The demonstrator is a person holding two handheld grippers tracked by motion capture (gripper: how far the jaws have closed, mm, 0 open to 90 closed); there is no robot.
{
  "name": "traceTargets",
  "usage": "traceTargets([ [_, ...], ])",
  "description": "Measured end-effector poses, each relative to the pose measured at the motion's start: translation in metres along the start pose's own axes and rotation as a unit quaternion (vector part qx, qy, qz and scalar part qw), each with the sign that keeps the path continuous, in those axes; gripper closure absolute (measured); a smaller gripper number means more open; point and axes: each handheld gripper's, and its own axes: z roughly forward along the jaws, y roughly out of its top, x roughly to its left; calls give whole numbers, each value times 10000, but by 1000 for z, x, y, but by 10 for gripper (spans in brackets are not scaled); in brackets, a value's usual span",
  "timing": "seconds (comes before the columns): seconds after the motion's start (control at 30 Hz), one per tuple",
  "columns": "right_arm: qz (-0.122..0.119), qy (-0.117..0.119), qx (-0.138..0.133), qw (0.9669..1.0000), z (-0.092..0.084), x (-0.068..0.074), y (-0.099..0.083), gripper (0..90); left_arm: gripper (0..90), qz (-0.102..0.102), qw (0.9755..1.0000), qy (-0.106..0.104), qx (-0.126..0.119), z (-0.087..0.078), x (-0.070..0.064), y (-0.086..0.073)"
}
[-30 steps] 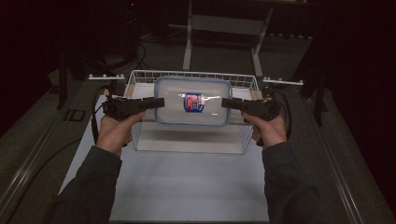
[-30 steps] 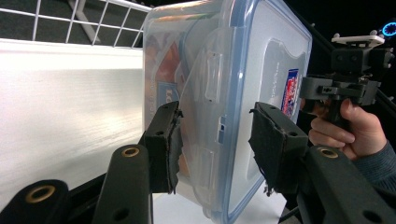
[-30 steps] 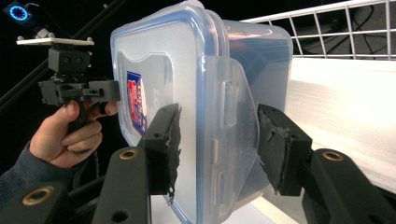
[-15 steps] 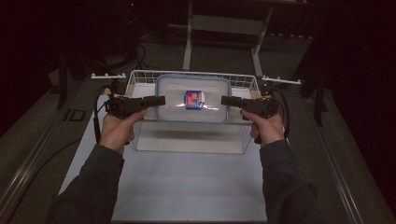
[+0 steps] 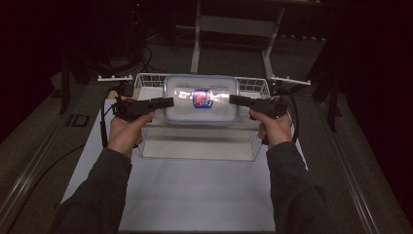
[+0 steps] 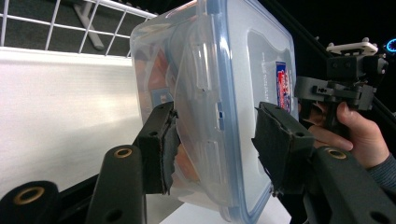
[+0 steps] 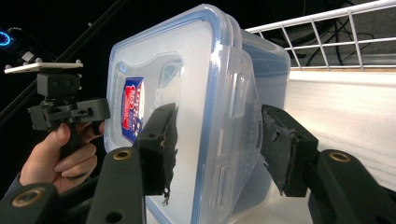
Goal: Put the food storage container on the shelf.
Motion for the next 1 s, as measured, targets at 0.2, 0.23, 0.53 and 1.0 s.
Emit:
traceTargets([
  [0.2, 15, -44, -78, 10000, 2, -2, 0, 471, 478, -110, 9999, -2, -38, 2, 2, 1],
  [0.23, 14, -62, -86, 9999, 2, -2, 0, 470, 477, -141, 9999, -10, -46, 2, 3, 1],
  [0.53, 92, -394, -261, 9988, 9, -3, 1, 440, 450, -367, 9988, 215, -242, 9, 9, 4],
  [1.0, -722, -1090, -318, 9909, 4, 7, 2, 456, 438, 281, 9949, 820, -520, 3, 3, 3],
])
